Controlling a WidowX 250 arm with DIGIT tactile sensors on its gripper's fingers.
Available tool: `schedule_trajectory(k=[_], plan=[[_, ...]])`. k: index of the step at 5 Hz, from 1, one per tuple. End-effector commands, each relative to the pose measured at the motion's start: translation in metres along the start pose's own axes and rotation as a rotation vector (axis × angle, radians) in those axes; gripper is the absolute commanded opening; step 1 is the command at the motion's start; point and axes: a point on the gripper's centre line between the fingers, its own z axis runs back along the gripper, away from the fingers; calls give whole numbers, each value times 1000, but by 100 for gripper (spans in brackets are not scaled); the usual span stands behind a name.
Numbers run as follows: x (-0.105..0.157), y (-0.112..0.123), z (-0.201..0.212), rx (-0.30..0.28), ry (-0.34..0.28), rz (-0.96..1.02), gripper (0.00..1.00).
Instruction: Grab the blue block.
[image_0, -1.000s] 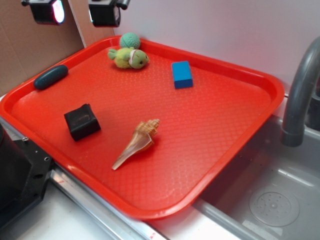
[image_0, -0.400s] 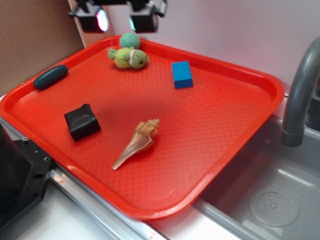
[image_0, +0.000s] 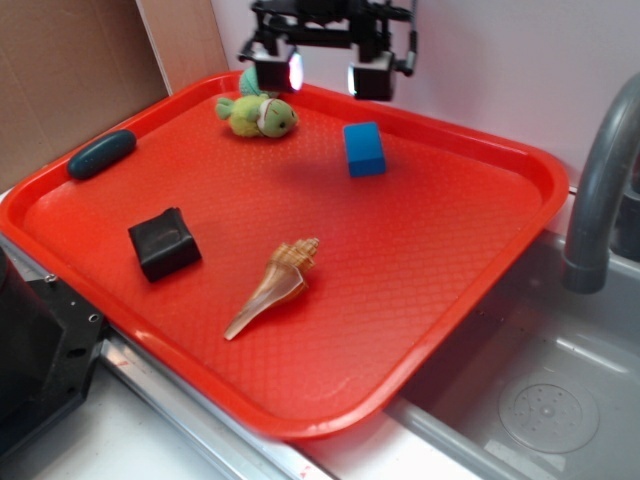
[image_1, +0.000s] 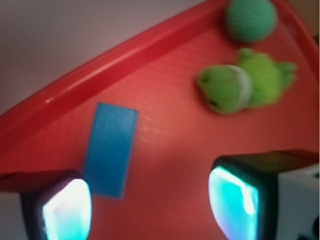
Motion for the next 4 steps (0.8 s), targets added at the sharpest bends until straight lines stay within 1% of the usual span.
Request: schedule_trajectory(k=[1,2,3,4], plan=[[7,-14,-10,-74,-27,-53,100],[2,-22,-23,-107,-9,-81,100],[3,-38,-35,-90,8,-99,100],[1,-36,-42,-51,28,-96,100]])
